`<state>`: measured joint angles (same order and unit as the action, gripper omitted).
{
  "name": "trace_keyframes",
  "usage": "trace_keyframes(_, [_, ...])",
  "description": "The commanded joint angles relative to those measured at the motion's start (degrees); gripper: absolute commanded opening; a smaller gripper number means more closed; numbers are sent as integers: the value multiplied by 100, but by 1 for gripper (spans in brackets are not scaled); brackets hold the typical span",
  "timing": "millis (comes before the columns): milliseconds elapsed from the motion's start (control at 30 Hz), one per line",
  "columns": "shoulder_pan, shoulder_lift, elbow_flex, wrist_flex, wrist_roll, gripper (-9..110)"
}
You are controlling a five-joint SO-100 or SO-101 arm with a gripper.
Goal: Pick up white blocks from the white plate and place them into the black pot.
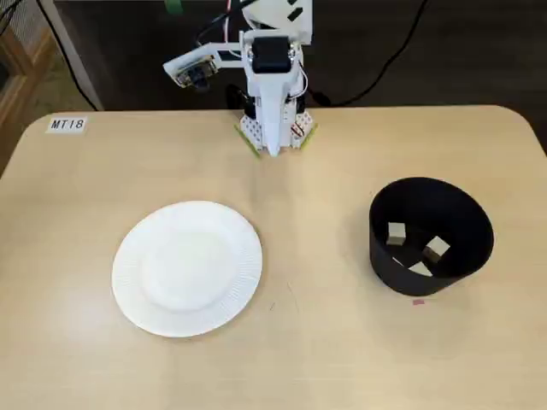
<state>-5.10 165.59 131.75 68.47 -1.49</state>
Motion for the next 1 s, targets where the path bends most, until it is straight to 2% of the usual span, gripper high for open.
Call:
trace_keyframes(0, [-264, 1028, 1318, -431, 79, -2])
trace_keyframes(167, [-360, 2074, 2681, -721, 18, -2])
trace_keyframes(433, [-105, 2074, 4017, -1195, -185, -2])
trace_keyframes(633, [202, 2074, 4017, -1134, -193, -2])
trace_keyframes(967, [141, 2074, 4008, -1125, -290, -2])
